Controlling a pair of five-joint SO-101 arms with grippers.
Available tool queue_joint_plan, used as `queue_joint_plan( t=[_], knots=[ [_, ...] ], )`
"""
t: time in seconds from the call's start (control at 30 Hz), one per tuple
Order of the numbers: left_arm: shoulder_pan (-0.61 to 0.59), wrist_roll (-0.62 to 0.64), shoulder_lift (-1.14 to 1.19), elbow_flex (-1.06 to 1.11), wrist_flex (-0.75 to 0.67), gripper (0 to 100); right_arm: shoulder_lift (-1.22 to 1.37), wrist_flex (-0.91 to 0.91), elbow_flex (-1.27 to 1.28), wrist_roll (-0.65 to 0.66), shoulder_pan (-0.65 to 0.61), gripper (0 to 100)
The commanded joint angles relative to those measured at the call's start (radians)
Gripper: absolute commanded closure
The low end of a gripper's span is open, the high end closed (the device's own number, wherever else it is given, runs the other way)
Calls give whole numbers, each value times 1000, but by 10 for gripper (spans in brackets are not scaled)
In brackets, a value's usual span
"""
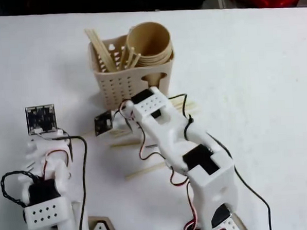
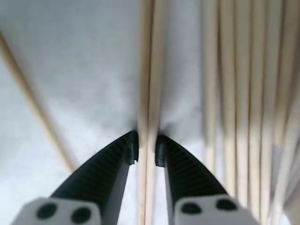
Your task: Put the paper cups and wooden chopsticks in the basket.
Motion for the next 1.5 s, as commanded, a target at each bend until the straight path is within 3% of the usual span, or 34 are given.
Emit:
queue_joint_plan(
  t=[0.0, 0.53, 0.73, 0.9, 1.33, 1.47],
  knots=[
    [-12, -8, -16, -3, -26, 932, 2, 12, 5, -29, -42, 981],
    [-12, -8, -16, -3, -26, 932, -455, 8, 164, -109, -33, 981],
    [-28, -8, -16, -6, -26, 932, -469, -65, 212, -204, -36, 975],
    [-53, -8, -16, -8, -26, 932, -470, -173, 319, -210, -58, 858],
    [-51, -8, -16, -8, -26, 932, -371, -447, 460, -204, -73, 857],
    [-51, -8, -16, -8, -28, 932, -303, -387, 381, -204, -74, 859]
  ],
)
